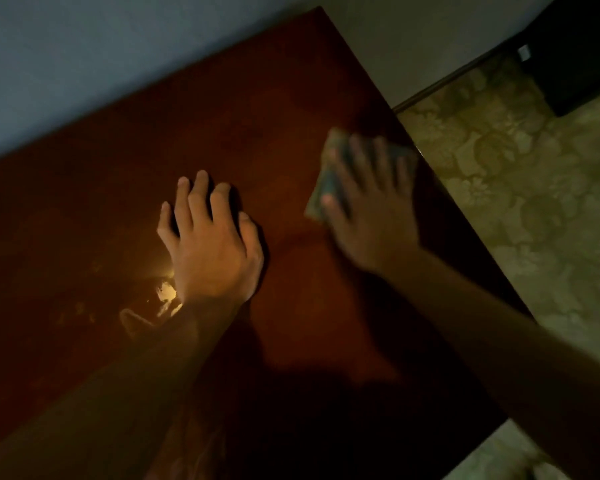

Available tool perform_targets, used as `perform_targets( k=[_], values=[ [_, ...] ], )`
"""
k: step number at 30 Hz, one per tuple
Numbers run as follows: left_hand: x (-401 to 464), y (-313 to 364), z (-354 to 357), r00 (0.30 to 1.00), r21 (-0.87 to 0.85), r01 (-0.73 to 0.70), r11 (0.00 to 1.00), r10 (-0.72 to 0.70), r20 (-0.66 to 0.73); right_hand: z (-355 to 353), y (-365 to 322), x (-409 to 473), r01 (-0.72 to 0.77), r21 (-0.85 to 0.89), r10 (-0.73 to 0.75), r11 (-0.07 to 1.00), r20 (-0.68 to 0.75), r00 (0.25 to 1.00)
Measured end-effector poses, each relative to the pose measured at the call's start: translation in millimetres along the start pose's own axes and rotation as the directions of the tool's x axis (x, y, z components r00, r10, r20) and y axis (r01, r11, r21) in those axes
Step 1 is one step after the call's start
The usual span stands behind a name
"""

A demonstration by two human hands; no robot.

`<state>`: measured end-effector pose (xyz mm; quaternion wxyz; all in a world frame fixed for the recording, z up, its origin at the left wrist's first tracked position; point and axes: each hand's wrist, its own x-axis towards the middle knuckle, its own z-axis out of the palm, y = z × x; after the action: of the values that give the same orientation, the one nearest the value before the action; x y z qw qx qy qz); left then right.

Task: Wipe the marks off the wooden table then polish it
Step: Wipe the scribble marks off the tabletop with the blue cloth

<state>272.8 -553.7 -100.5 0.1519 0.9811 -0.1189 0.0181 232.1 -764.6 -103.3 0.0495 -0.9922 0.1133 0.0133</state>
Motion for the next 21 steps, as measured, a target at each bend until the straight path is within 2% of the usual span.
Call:
perform_targets(
  k=[3, 6, 8, 11, 14, 16, 21],
  values=[
    [0.5, 0.2, 1.0, 1.0, 0.022, -0.002, 1.0, 0.003, -0.006, 9.9, -55.2, -73.3, 0.233, 0.064, -0.236, 0.97, 0.041, 0.971],
    [0.4, 0.8, 0.9, 1.0, 0.01, -0.007, 1.0, 0.007, -0.01, 8.1, -44.8, -75.1, 0.391, 0.085, -0.397, 0.916, 0.07, 0.915],
    [0.0, 0.8, 0.5, 1.0, 0.01, -0.004, 1.0, 0.004, -0.015, 3.2, -12.2, -40.3, 0.321, 0.059, -0.325, 0.945, 0.07, 0.943],
    [-0.8, 0.2, -0.5, 1.0, 0.01, -0.012, 1.0, 0.012, -0.006, -9.2, 40.3, 9.3, 0.024, 0.003, -0.024, 1.0, 0.059, 0.998],
    [-0.5, -0.7, -0.8, 1.0, -0.001, -0.014, 1.0, 0.014, 0.003, -7.2, 29.7, 7.4, -0.117, 0.001, 0.117, 0.993, 0.032, 0.993],
    [-0.3, -0.9, -1.6, 1.0, -0.011, -0.014, 1.0, 0.014, 0.005, -0.9, -9.3, -28.5, -0.096, 0.008, 0.096, 0.995, 0.007, 0.995],
    [-1.1, -4.5, -6.5, 1.0, -0.155, -0.015, 0.988, 0.016, 0.001, 14.9, -116.0, -158.1, 0.219, 0.12, -0.229, 0.968, 0.081, 0.97]
  ],
)
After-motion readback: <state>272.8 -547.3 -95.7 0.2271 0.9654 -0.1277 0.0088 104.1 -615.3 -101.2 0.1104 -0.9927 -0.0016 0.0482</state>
